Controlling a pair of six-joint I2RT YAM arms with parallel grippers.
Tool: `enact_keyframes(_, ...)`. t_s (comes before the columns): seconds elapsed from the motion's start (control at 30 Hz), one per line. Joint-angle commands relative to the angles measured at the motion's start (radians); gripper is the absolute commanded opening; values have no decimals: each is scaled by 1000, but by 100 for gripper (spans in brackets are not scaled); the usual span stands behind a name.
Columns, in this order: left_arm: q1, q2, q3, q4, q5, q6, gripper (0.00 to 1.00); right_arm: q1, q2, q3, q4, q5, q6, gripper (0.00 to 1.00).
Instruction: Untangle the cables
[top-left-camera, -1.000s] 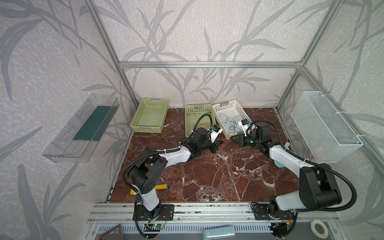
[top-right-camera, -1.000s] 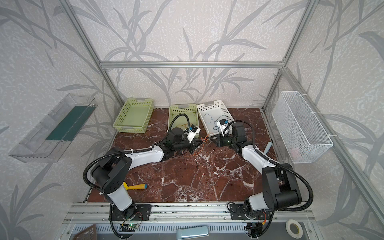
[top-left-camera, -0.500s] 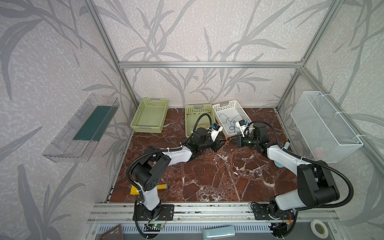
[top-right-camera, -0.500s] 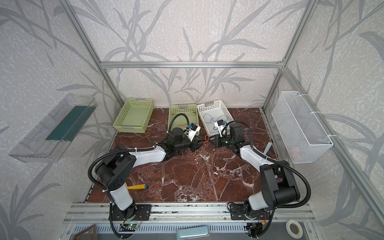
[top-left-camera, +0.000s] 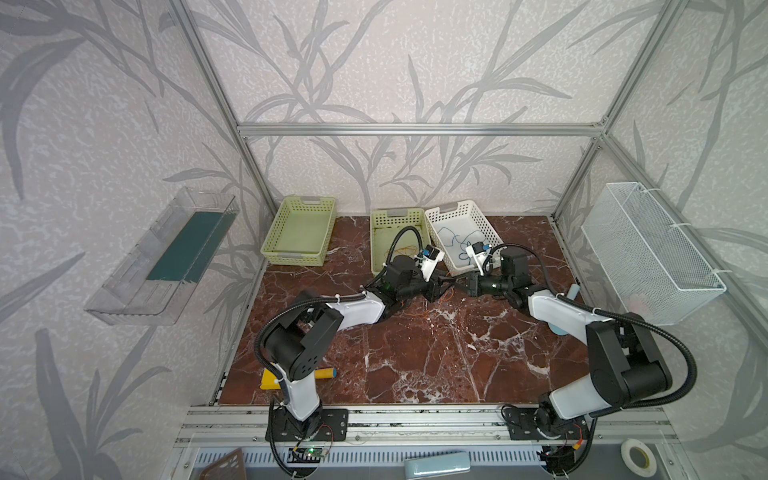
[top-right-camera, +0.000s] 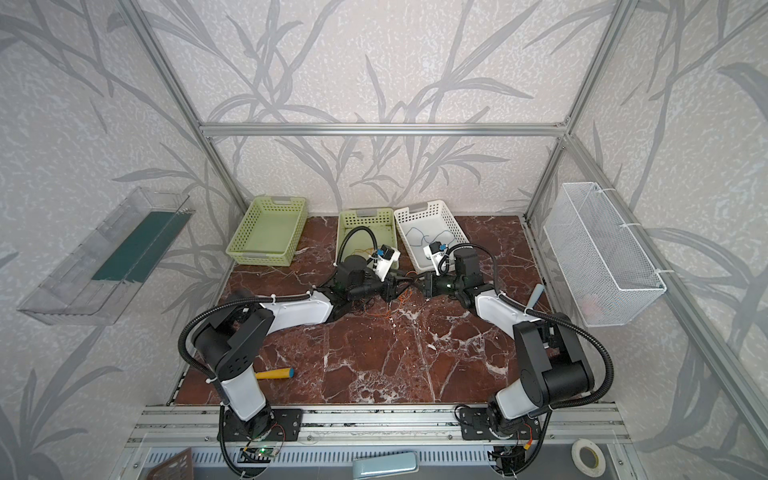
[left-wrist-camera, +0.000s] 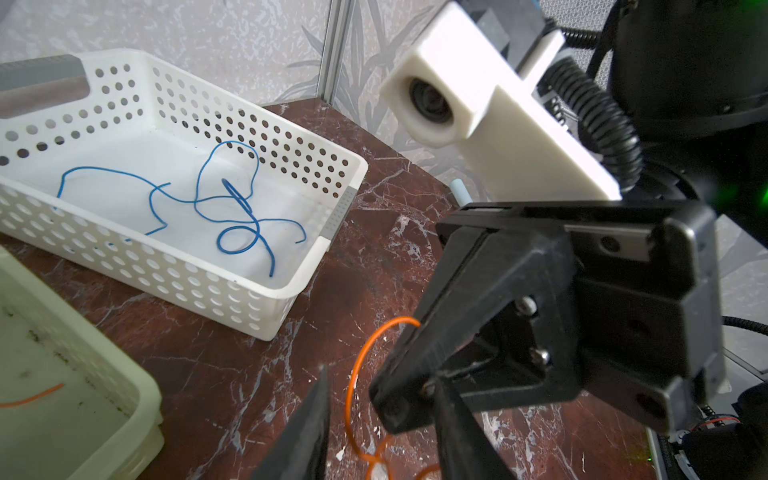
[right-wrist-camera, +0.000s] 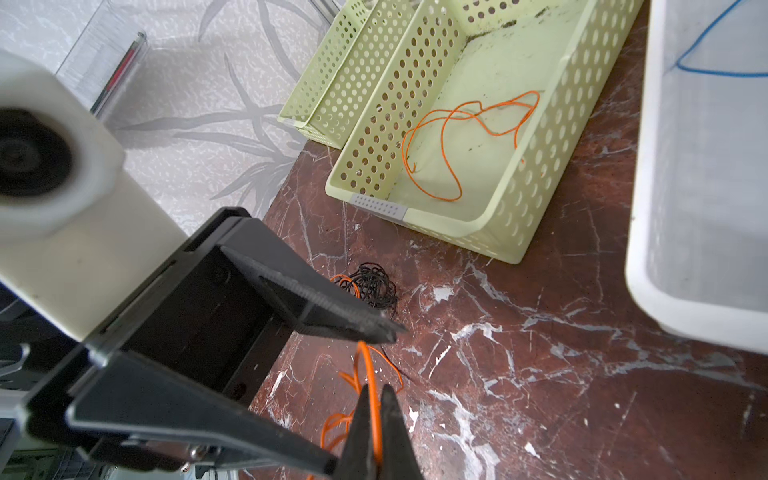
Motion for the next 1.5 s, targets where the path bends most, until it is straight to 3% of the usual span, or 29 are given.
enact_keyframes(0.0, 15, -84, -53, -6, -54, 40, 46, -4, -1, 7, 7, -25, -33, 0)
enact_keyframes(0.13, 36, -157, -97, -68, -94, 85, 44, -7, -3, 14, 6, -35, -55, 0)
enact_keyframes(0.23, 57, -168, -108, -106, -62, 91, 41, -7, 3, 27, 4, -49, -63, 0)
enact_keyframes(0.9, 54, 3, 9, -58, 128, -26, 30, -6, 3, 33, 28, -74, -75, 0)
enact_keyframes(1.03, 52, -16, -3, -81, 112, -15, 30, -6, -4, 34, 19, -53, -88, 0)
enact_keyframes(1.33, 62, -153, -96, -171, -48, 77, 35, -6, -12, 57, -39, -43, -130, 0)
enact_keyframes(1.47, 62, -163, -104, -155, -28, 69, 35, -6, -6, 58, -30, -56, -122, 0)
